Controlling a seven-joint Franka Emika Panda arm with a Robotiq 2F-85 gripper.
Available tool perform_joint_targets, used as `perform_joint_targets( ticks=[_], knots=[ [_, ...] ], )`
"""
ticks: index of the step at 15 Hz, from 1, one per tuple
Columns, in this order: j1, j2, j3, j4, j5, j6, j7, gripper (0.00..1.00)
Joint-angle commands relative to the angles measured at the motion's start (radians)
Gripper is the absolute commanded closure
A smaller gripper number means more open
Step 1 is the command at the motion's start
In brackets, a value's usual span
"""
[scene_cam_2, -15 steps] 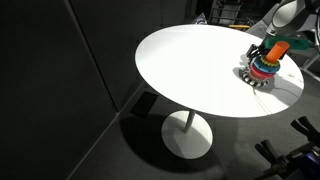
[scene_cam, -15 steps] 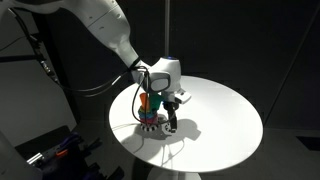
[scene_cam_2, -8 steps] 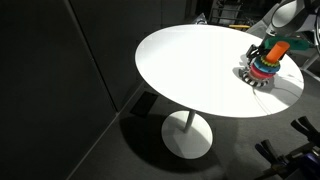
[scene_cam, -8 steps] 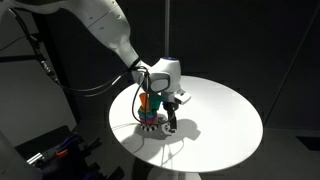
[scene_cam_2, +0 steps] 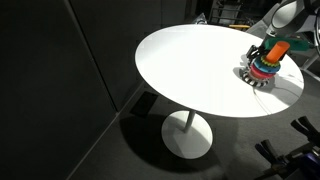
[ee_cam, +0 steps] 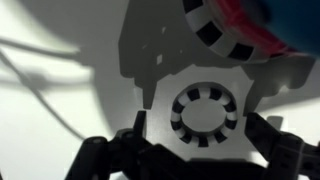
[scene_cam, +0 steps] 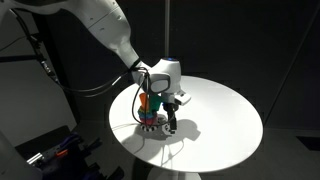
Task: Put the striped ring on the orange stand
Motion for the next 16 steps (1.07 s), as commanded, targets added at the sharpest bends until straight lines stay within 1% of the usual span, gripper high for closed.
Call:
perform_joint_targets(
  ticks=[1, 4, 6, 7, 9, 10, 12, 13, 15, 16],
  knots=[
    [-0.016, -0.003, 0.012, -0.007, 0.023, 0.015, -0.032, 0.00],
    [-0.015, -0.001, 0.011, -0.008, 0.023, 0.017, -0.031, 0.00],
    [-0.013, 0.001, 0.009, -0.008, 0.020, 0.019, -0.028, 0.25],
    [-0.013, 0.001, 0.009, -0.008, 0.020, 0.020, -0.028, 0.32],
    [-0.013, 0.001, 0.008, -0.007, 0.020, 0.019, -0.028, 0.51],
    [-0.013, 0.001, 0.008, -0.007, 0.020, 0.018, -0.028, 0.58],
    [-0.015, -0.004, 0.008, -0.006, 0.021, 0.017, -0.028, 0.61],
    [-0.016, -0.006, 0.009, -0.006, 0.021, 0.016, -0.029, 0.67],
    [-0.017, -0.003, 0.009, -0.006, 0.022, 0.015, -0.029, 0.91],
    [-0.018, -0.001, 0.009, -0.006, 0.022, 0.015, -0.030, 0.96]
  ],
)
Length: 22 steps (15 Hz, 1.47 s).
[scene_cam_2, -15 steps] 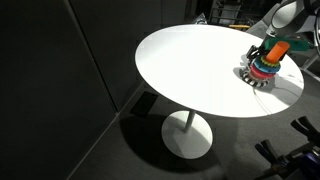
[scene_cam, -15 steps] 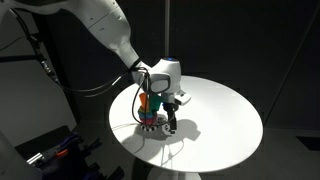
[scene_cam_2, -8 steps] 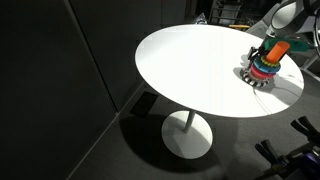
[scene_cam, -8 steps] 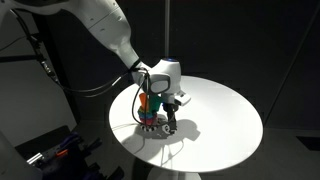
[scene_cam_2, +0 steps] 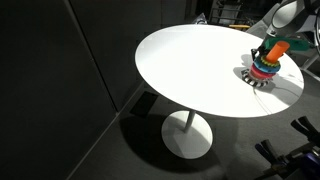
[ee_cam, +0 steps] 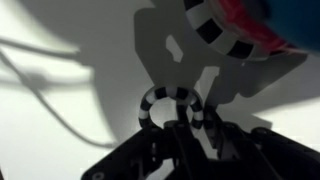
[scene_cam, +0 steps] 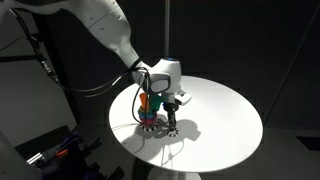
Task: Put the striped ring on the orange stand
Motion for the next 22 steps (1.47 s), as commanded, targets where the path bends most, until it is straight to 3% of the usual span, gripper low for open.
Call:
perform_joint_targets(
  ticks=[1, 3, 22],
  knots=[
    [-0.017, 0.000, 0.009, -0.006, 0.022, 0.014, -0.030, 0.98],
    [-0.018, -0.003, 0.009, -0.007, 0.023, 0.013, -0.030, 0.93],
    [0.003, -0.156, -0.031, -0.010, -0.016, -0.032, -0.007, 0.95]
  ],
)
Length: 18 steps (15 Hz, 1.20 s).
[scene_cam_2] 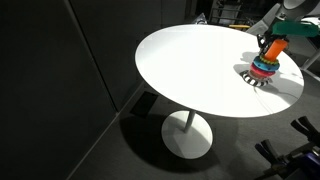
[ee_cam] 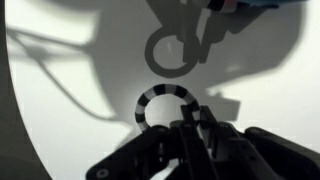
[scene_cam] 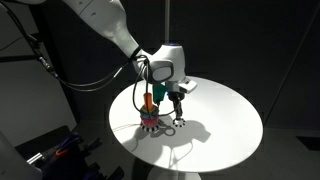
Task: Put the striped ring on the orange stand
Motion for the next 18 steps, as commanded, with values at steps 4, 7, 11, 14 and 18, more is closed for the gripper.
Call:
perform_joint_targets(
  ticks=[4, 7, 11, 14, 18],
  knots=[
    [0.005, -0.119, -0.005, -0.022, -0.020, -0.041, -0.011, 0.95],
    [0.003, -0.175, 0.005, -0.031, -0.022, -0.069, -0.024, 0.95],
    [0.000, -0.246, 0.025, -0.040, -0.020, -0.117, -0.045, 0.95],
    [-0.001, -0.293, 0.044, -0.048, -0.016, -0.156, -0.061, 0.95],
    [-0.002, -0.364, 0.073, -0.084, -0.010, -0.223, -0.103, 0.95]
  ],
)
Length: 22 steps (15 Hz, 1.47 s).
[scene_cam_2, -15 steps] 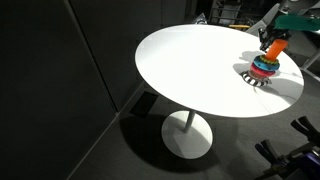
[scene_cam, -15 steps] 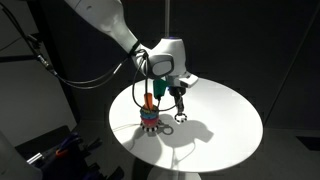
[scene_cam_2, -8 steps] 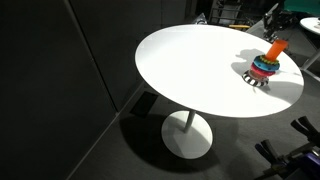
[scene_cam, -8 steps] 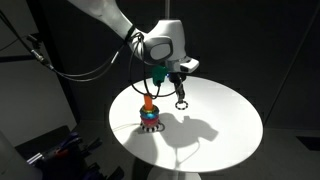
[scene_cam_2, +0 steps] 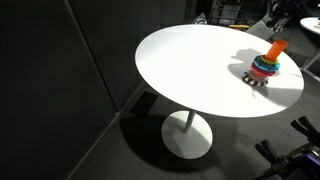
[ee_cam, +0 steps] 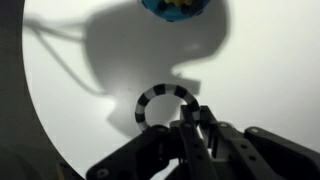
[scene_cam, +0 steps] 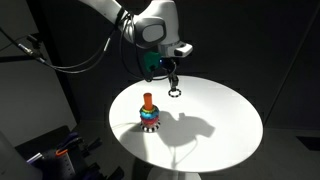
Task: Put the striped ring on the orange stand
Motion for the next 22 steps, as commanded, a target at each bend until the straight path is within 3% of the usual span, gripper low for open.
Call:
perform_joint_targets(
  ticks=[1, 10, 22],
  knots=[
    [-0.007, -0.091, 0.026, -0.057, -0.001, -0.062, -0.050, 0.95],
    [-0.003, -0.221, 0.067, -0.166, -0.031, -0.142, -0.082, 0.95],
    [0.003, -0.245, 0.113, -0.273, -0.082, -0.029, -0.068, 0.95]
  ],
)
